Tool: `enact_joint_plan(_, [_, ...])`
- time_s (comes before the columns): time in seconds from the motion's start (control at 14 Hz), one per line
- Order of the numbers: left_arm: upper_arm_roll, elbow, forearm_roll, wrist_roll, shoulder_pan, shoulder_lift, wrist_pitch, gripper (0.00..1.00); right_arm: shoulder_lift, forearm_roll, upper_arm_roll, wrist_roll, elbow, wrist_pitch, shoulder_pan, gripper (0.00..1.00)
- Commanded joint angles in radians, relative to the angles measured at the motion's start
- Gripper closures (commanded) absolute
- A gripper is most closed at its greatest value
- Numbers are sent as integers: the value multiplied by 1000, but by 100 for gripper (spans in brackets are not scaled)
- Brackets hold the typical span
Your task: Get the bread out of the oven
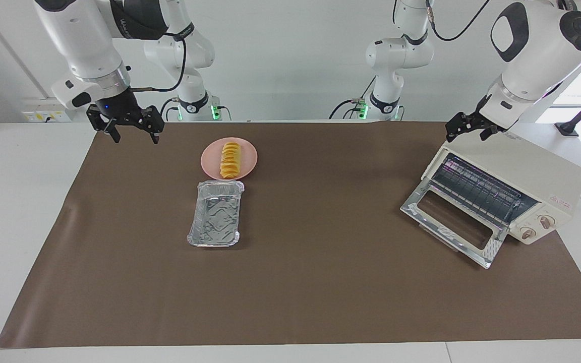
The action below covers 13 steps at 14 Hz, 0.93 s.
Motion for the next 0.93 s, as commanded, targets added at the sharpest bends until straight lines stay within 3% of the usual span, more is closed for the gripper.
enact_joint_plan(0.0, [-2,-12,17,0,4,-19,12,0,-5,1,-36,-14,-7,2,37,0])
enact_joint_plan(0.14, [-2,-12,17,0,4,-19,12,0,1,1,-100,-16,-1,0,85,0])
enact_joint_plan(0.36, [-2,-12,17,0,4,-19,12,0,4,1,-94,-17,6,-6,61,0])
enact_joint_plan(0.57, [-2,-12,17,0,4,-19,12,0,68,-14,-94,-34,100,-75,62,0])
enact_joint_plan(0.86, [-2,-12,17,0,4,-19,12,0,63,-9,-94,-42,88,-80,54,0])
